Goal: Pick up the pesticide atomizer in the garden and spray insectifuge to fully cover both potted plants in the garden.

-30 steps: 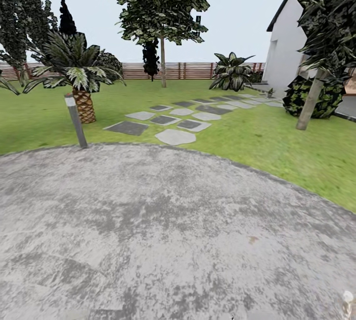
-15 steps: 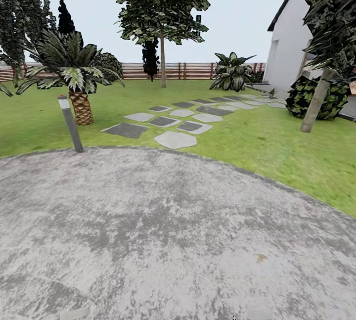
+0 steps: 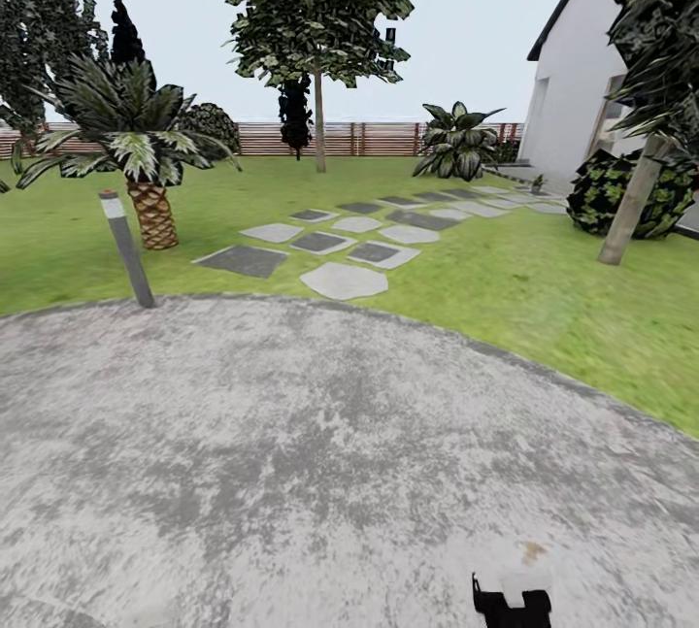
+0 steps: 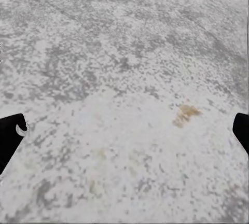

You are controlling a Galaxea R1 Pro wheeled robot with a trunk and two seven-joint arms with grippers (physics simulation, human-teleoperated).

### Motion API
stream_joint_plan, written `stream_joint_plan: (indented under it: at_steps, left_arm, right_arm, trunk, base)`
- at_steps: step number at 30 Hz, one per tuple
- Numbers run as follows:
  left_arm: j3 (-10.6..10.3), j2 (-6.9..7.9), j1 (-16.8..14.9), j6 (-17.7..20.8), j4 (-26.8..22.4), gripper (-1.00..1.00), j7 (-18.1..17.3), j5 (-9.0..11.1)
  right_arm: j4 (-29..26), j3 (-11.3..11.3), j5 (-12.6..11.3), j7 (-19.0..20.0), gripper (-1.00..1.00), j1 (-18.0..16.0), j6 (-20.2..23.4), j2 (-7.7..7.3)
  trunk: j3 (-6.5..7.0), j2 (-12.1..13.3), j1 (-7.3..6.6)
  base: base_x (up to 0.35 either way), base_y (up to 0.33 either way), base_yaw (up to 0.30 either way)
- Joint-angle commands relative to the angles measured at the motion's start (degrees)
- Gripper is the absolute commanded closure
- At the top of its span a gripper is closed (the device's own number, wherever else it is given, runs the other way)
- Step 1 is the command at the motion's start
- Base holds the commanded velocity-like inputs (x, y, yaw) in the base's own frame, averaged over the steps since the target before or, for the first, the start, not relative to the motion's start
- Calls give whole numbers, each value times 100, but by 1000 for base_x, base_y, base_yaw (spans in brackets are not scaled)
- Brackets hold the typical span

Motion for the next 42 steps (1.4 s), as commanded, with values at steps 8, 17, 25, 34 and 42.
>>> stream_joint_plan:
  at_steps: [8,17,25,34,42]
  left_arm:
    - [35,2,-5,-23,12,100,7,-53]
    - [40,-5,-5,-23,66,100,-19,-59]
    - [43,1,-5,-23,75,100,-14,-50]
    - [43,2,-5,-23,77,100,-13,-49]
    - [50,2,-5,-23,79,100,-16,-50]
  right_arm:
    - [105,-36,63,-21,-100,-2,-475,-51]
    - [274,-42,69,-29,-100,-2,-485,-61]
    - [283,-42,53,-42,-100,-2,-481,-61]
    - [290,-50,36,-44,-100,-2,-485,-43]
    - [292,-51,35,-42,-100,-2,-480,-28]
  trunk:
    - [-5,-2,2]
    - [-5,-2,2]
    - [-5,-2,2]
    - [-5,-2,2]
    - [-5,-2,2]
  base:
    - [340,0,0]
    - [340,0,0]
    - [340,0,0]
    - [340,0,0]
    - [340,0,-20]
